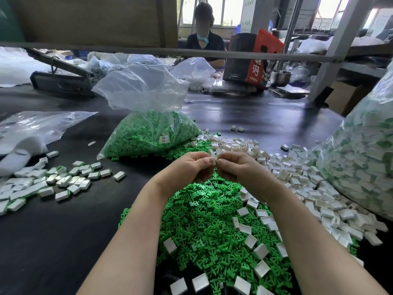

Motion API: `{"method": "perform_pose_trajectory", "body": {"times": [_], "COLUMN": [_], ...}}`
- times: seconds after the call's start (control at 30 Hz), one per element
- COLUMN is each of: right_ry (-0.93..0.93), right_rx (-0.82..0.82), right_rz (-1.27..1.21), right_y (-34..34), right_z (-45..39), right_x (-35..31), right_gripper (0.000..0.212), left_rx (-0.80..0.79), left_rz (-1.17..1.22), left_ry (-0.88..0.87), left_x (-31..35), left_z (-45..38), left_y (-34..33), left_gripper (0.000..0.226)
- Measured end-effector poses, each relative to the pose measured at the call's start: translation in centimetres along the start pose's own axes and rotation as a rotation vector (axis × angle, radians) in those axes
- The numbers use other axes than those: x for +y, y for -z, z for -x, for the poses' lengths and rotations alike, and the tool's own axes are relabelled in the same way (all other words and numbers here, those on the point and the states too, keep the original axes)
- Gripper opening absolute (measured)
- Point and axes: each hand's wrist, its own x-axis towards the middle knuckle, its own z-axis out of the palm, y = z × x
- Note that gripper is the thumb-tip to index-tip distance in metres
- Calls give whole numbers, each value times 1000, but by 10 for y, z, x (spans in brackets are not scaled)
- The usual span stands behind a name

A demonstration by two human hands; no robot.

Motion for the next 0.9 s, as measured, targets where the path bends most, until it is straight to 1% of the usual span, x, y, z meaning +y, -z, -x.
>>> {"method": "perform_pose_trajectory", "body": {"times": [0.13, 0.27, 0.4, 0.57, 0.77, 0.9], "right_ry": [7, 17, 27, 24, 24, 39], "right_rx": [-10, -19, -61, -95, -103, -78], "right_rz": [-25, 30, 94, 91, 138, 176], "right_y": [2, 4, 4, 7, 8, 7], "right_z": [2, 0, 1, 2, 2, 1], "right_x": [1, 4, 1, 1, 2, 2], "right_gripper": [24, 23, 17, 15, 19, 20], "left_rx": [-18, -37, -63, -85, -90, -69], "left_rz": [-25, -82, -116, -115, -158, -163], "left_ry": [-20, -10, 2, 10, 13, 4], "left_x": [1, 0, 1, 4, 4, 3], "left_z": [0, 2, 4, 5, 5, 3], "left_y": [0, 1, 3, 1, 1, 0], "left_gripper": [23, 22, 22, 23, 30, 28]}}
